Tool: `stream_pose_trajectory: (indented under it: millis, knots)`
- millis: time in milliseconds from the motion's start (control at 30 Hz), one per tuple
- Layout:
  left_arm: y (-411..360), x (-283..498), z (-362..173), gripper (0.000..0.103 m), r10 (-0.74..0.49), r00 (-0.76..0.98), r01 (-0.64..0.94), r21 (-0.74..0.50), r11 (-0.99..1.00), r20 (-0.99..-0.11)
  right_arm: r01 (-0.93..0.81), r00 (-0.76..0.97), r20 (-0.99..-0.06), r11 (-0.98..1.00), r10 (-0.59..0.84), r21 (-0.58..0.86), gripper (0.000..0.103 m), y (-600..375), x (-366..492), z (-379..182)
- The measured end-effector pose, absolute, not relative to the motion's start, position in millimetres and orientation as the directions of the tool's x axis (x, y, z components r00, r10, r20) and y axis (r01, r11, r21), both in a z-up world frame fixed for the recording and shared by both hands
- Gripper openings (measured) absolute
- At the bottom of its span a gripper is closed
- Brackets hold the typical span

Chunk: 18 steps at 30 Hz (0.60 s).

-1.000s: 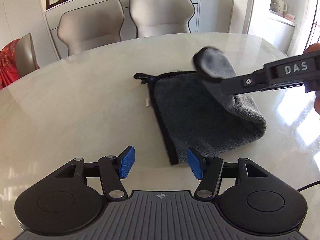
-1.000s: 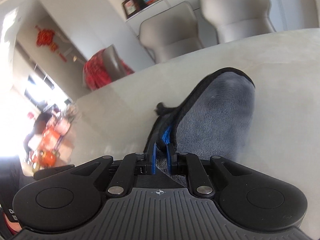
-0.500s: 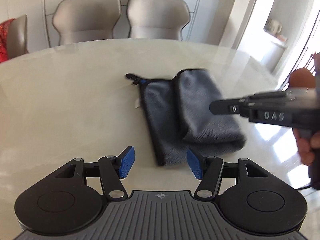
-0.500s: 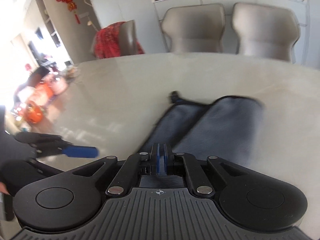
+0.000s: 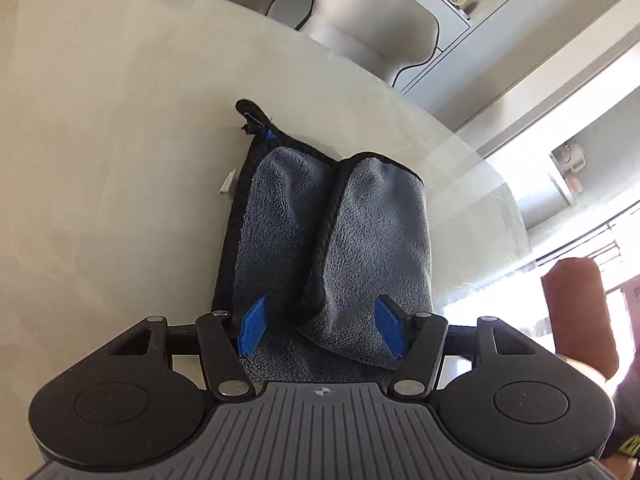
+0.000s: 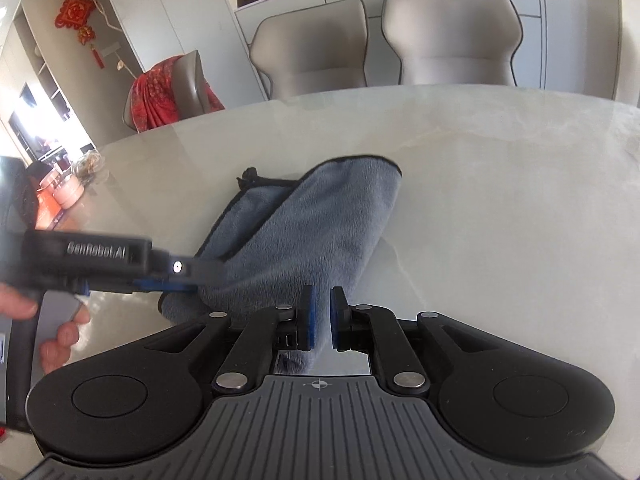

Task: Fold towel

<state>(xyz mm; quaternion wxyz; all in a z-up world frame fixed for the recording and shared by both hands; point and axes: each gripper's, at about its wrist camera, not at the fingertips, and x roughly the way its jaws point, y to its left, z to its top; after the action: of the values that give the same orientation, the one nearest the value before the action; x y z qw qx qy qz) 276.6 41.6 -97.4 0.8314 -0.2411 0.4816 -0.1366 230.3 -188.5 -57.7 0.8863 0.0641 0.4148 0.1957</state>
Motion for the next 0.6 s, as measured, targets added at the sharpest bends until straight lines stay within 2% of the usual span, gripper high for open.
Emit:
stream_pose_trajectory:
  millis: [133,200,267,300,333,600]
  knots:
    - [36.9,278.8,-96.4,0.057,-0.474,0.490,0.021,-0.534,0.845,-0.732,-0.287,0.562,-0.720,0.912,0.407,0.292,0.009,-189.3,227.0,-66.1]
    - [34.0,279.8,-95.3,0.037,-0.475,0.481,0.043,-0.522,0.852,-0.737,-0.284,0.559,-0.722,0.912,0.408,0.296,0.009,-189.7,226.0,-67.1]
    - [30.4,280.1,-93.2,0.025,-0.470,0.478,0.070,-0.501,0.863,-0.742,-0.281,0.557,-0.723,0.912,0.409,0.299,0.009,-190.2,225.4,-67.9]
    - [30.7,279.4,-92.0,0.015,-0.469,0.482,0.076,-0.498,0.864,-0.740,-0.281,0.557,-0.722,0.912,0.409,0.300,0.010,-189.8,225.7,-67.6]
    - [31.5,278.8,-90.6,0.012,-0.470,0.490,0.078,-0.499,0.863,-0.734,-0.280,0.559,-0.722,0.912,0.409,0.300,0.010,-189.7,225.8,-67.1]
    - [42.5,260.9,-55.6,0.009,-0.455,0.610,0.138,-0.478,0.868,-0.649,-0.296,0.571,-0.707,0.908,0.417,0.297,0.015,-184.6,229.5,-59.5]
